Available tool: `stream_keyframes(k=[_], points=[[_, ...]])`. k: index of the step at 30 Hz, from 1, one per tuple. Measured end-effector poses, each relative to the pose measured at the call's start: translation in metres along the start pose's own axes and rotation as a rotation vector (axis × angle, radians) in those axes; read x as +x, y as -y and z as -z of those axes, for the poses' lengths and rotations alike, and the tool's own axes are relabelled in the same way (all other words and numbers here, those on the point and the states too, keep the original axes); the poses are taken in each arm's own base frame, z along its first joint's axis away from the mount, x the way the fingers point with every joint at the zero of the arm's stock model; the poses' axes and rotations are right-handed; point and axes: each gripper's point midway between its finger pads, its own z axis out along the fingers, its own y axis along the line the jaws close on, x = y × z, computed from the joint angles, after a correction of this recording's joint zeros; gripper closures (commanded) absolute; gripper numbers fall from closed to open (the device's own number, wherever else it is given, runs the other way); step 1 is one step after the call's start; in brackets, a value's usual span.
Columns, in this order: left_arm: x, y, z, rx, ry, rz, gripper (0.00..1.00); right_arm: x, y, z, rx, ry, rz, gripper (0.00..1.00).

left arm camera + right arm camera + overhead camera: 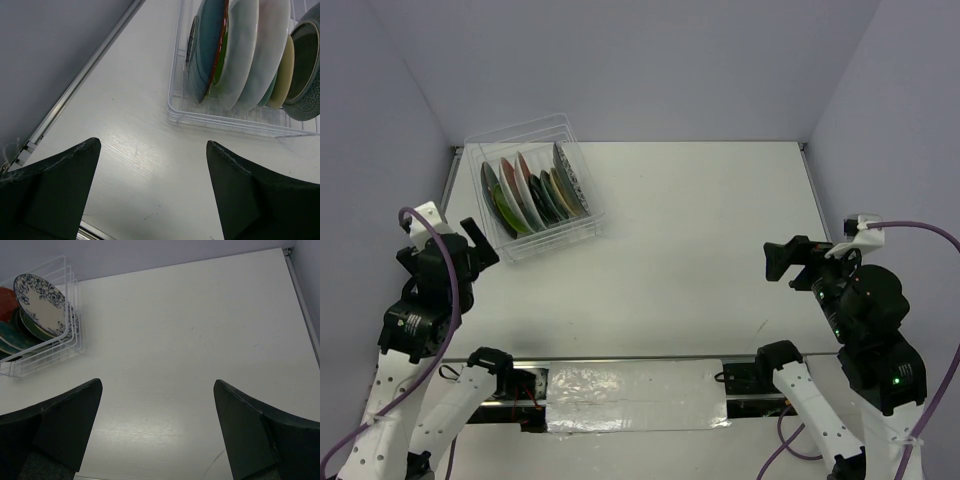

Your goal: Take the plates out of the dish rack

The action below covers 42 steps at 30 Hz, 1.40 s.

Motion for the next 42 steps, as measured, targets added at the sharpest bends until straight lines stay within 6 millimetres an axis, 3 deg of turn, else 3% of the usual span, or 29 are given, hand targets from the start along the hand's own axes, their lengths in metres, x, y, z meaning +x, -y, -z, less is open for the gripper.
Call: stream_keyframes(k=[9, 17, 21, 26, 32, 33, 37, 42], points=[[-0.012, 0.005, 0.012, 0.057, 0.018, 0.011, 0.00, 0.003, -0.008, 0.001, -0.046, -0.012, 0.000, 0.00], [-0.015, 0.014, 0.019, 0.124, 0.005, 0.013, 0.01, 0.020, -0.036, 0.001, -0.212, -0.076, 0.001, 0.00], [-0.024, 0.030, 0.015, 0.149, -0.029, 0.000, 0.02, 0.024, -0.050, 0.004, -0.302, -0.081, 0.000, 0.00], [-0.031, 0.062, -0.016, 0.133, -0.091, -0.035, 0.10, 0.032, -0.062, 0.005, -0.380, -0.109, -0.004, 0.00], [-0.032, 0.099, -0.076, 0.057, -0.202, -0.064, 0.33, 0.036, -0.069, 0.005, -0.420, -0.123, -0.004, 0.00], [-0.031, 0.101, -0.085, 0.042, -0.218, -0.064, 0.40, 0.038, -0.069, 0.004, -0.426, -0.128, -0.004, 0.00], [-0.043, 0.098, -0.115, -0.027, -0.244, -0.051, 0.50, 0.050, -0.070, -0.001, -0.439, -0.158, -0.006, 0.00], [-0.041, 0.093, -0.138, -0.082, -0.273, -0.059, 0.52, 0.066, -0.070, -0.006, -0.447, -0.201, -0.011, 0.00]])
